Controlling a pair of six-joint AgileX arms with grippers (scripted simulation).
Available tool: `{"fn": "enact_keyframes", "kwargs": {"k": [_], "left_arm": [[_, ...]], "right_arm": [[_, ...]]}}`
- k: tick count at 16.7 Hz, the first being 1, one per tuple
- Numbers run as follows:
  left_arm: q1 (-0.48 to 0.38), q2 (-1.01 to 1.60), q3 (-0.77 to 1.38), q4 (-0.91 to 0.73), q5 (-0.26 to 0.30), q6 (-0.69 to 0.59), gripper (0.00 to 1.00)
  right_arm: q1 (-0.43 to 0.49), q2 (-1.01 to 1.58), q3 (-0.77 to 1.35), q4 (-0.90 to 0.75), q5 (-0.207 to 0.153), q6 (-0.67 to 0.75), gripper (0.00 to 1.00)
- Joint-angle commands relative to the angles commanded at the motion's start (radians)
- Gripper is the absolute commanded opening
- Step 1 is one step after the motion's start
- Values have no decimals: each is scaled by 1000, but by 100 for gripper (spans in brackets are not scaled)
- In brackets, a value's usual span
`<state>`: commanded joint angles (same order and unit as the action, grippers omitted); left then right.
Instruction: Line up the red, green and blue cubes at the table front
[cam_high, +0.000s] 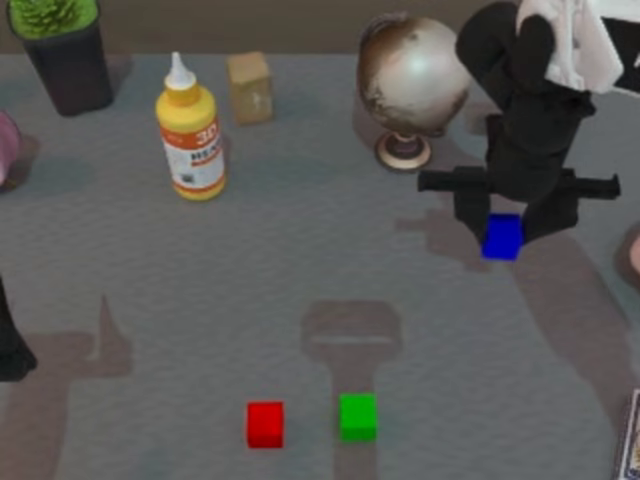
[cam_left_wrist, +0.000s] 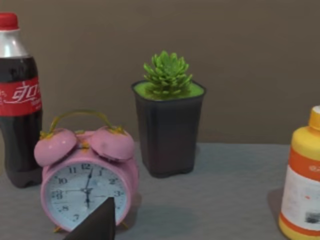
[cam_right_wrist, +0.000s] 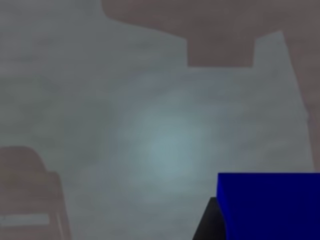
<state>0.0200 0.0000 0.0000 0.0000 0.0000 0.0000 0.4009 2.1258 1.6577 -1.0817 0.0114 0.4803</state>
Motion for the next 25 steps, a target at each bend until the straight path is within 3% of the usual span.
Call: {"fn": "enact_keyframes", "kwargs": {"k": [6,9,16,25], "left_arm": [[0,0,0,0,0,0,100],[0,0,0,0,0,0,100],[0,0,0,0,0,0,100],[0,0,0,0,0,0,100]], "right_arm": [[276,-269,-379,80,0,220,0],[359,-351,-467,107,1,287,0],[364,-349,-485,124,1,293,0],[370,-233,-623,384,2,298,0]]}}
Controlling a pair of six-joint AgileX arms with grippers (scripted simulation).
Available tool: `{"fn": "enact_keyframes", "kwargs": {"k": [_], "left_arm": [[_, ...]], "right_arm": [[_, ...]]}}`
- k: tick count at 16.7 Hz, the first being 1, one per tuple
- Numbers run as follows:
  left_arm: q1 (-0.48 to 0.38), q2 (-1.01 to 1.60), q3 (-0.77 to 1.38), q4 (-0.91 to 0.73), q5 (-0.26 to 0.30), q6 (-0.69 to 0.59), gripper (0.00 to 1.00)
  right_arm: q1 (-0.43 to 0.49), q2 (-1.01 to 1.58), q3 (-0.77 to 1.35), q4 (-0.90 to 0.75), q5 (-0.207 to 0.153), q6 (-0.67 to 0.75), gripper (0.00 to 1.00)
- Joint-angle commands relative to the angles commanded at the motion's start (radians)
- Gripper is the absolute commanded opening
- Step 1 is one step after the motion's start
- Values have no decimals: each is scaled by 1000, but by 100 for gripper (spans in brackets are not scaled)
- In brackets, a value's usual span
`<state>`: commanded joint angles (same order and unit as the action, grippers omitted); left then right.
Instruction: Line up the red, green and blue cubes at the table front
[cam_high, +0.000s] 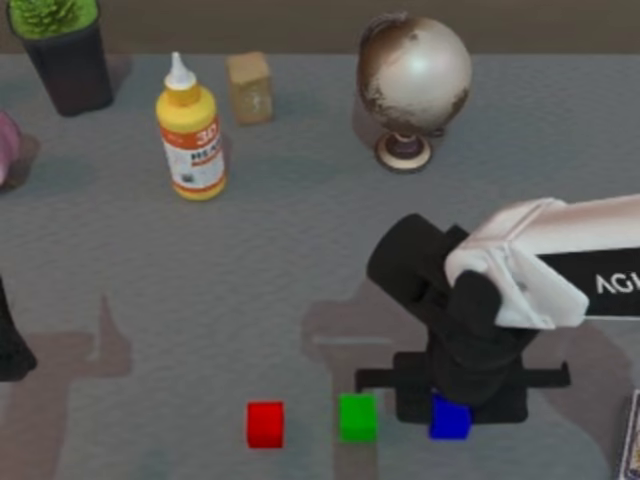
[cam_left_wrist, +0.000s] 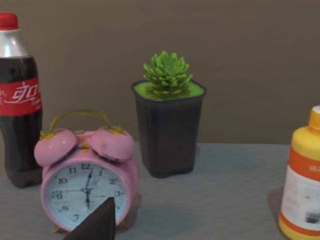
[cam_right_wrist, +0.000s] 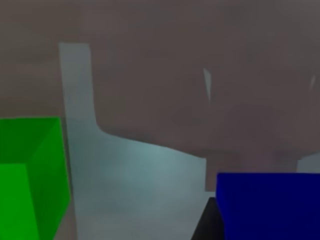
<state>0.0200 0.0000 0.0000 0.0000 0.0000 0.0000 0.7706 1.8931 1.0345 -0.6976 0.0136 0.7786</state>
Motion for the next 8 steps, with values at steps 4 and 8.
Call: {"fn": "enact_keyframes", "kwargs": {"k": [4,8], "left_arm": [[0,0,0,0,0,0,100],[0,0,0,0,0,0,100]], "right_arm": [[0,0,0,0,0,0,8],[0,0,0,0,0,0,38]]}}
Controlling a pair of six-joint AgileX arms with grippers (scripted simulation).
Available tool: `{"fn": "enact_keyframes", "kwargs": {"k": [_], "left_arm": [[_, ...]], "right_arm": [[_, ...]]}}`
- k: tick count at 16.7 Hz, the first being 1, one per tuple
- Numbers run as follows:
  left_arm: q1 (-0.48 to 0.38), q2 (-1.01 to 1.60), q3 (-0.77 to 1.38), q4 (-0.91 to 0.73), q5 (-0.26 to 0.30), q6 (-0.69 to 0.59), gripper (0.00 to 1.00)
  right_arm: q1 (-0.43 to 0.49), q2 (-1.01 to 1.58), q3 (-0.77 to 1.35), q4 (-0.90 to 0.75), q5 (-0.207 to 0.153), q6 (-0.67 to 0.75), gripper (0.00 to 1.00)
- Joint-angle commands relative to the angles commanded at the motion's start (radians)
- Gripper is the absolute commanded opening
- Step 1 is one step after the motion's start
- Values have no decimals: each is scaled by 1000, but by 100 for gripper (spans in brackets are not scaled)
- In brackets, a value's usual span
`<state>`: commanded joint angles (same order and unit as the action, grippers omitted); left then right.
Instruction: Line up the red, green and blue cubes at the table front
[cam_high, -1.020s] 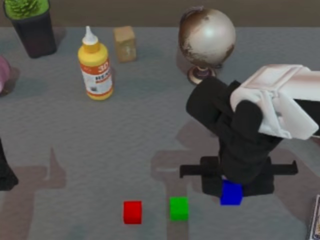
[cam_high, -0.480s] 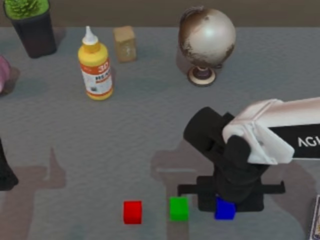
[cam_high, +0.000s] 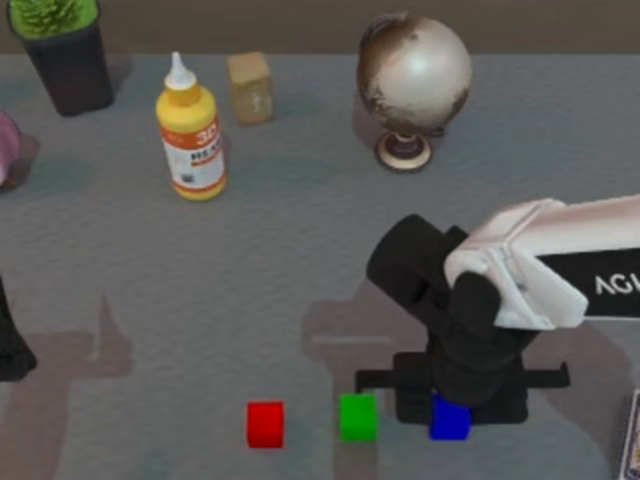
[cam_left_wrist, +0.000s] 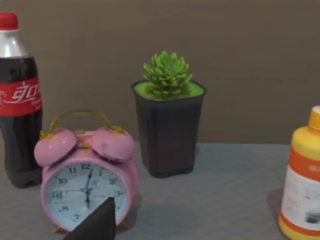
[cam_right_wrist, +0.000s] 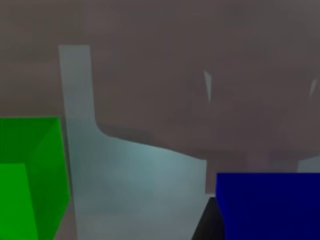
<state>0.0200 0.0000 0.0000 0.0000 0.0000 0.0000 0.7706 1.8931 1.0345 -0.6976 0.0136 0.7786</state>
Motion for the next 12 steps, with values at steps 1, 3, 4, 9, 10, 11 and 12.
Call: {"fn": "enact_keyframes", "kwargs": {"k": [1,3,4,9,10,11,12], "left_arm": [[0,0,0,0,0,0,100],[0,0,0,0,0,0,100],[0,0,0,0,0,0,100],[0,0,0,0,0,0,100],[0,0,0,0,0,0,100],[0,0,0,0,0,0,100],[0,0,0,0,0,0,100]], "right_arm": [[0,0,0,0,0,0,45],[0,0,0,0,0,0,60],[0,0,0,0,0,0,68],[0,0,0,0,0,0,100],[0,0,0,0,0,0,100],[0,0,0,0,0,0,100],[0,0,0,0,0,0,100]]}}
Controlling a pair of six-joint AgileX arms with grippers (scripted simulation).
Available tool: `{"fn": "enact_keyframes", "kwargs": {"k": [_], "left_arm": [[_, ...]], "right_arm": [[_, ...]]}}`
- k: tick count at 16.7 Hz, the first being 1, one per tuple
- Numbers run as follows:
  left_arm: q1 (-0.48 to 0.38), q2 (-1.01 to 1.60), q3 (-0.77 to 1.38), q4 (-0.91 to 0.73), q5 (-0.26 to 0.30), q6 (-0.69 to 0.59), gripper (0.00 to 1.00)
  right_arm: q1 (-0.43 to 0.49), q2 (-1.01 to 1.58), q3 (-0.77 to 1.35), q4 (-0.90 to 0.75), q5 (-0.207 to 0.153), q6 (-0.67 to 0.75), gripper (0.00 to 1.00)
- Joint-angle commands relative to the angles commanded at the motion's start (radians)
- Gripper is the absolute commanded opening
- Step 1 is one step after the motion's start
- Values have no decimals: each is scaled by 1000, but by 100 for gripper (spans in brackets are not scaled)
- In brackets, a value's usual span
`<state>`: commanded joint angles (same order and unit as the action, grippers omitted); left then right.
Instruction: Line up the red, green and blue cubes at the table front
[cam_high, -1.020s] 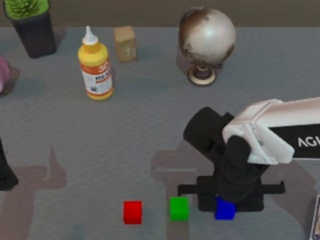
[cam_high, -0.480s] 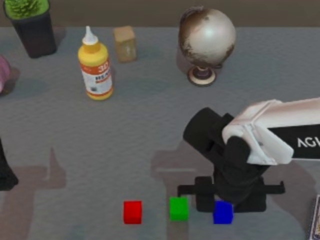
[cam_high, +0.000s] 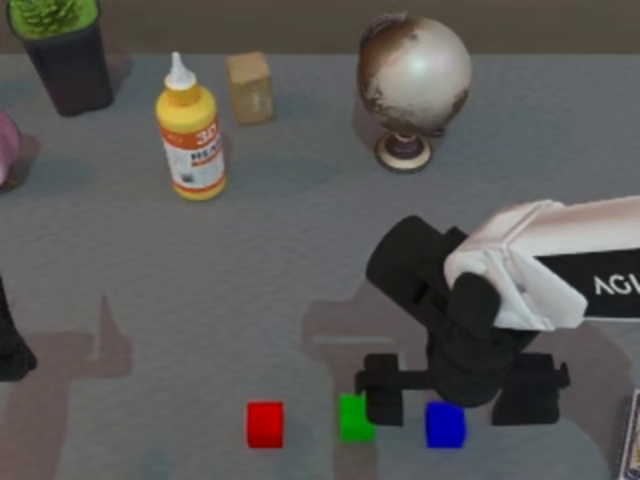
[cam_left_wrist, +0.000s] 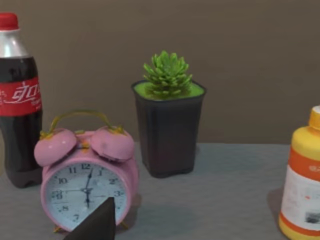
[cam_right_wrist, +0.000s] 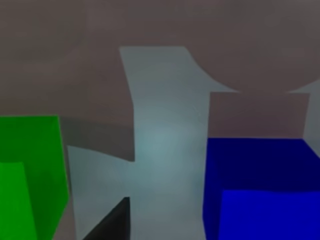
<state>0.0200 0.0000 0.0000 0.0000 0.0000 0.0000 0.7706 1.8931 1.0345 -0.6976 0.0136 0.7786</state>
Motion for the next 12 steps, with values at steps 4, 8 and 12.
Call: {"fn": "enact_keyframes", "kwargs": {"k": [4,8,12], "left_arm": [[0,0,0,0,0,0,100],[0,0,0,0,0,0,100],[0,0,0,0,0,0,100]], "right_arm": [[0,0,0,0,0,0,100],[4,-18,25,-41,0,0,100],[8,-85,101,-195,-1,1,100]]}}
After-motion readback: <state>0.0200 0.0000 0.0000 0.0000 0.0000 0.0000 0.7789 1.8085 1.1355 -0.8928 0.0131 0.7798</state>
